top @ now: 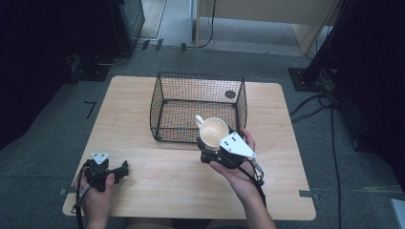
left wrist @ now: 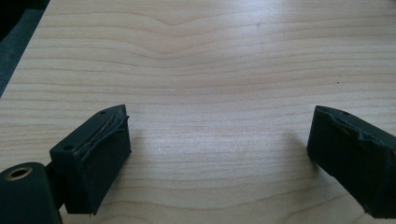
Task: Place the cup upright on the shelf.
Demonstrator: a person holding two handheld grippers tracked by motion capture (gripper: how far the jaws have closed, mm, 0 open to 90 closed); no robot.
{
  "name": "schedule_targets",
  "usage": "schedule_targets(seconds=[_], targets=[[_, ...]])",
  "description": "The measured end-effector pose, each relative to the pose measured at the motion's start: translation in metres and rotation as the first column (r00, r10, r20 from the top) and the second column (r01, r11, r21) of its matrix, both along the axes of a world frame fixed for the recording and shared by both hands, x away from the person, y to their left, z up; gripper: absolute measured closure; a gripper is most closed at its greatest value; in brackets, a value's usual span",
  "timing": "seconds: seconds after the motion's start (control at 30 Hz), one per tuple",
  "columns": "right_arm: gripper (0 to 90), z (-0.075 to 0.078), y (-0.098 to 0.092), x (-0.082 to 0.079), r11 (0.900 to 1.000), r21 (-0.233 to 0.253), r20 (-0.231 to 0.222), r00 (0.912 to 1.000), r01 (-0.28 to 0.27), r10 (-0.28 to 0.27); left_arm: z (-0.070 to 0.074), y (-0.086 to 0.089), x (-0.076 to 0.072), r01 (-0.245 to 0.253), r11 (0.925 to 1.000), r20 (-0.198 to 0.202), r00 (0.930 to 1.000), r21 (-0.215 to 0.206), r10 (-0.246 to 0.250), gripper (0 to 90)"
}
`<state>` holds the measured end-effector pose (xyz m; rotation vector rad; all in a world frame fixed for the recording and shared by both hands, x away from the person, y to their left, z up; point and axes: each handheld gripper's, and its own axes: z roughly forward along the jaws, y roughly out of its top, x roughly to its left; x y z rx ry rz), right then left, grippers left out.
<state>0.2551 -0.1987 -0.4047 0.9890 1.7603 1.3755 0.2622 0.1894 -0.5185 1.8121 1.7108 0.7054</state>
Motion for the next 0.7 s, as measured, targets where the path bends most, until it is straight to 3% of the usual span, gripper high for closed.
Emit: schedule_targets(seconds=[0.3, 0.7], targets=[[8.7, 0.011, -0.001, 0.023, 1.0, 0.031, -0.002, 1.0, -0.002, 0.002, 0.0, 0.0, 0.0, 0.002, 1.0, -0.003, 1.0, 0.001, -0.002, 6.4], [8.7, 0.024, -0.004, 0.061, 0.999, 0.024, 0.006, 0.9993, -0.037, 0.037, 0.0, 0.0, 0.0, 0.002, 1.0, 0.001, 1.0, 0.002, -0.002, 6.4]])
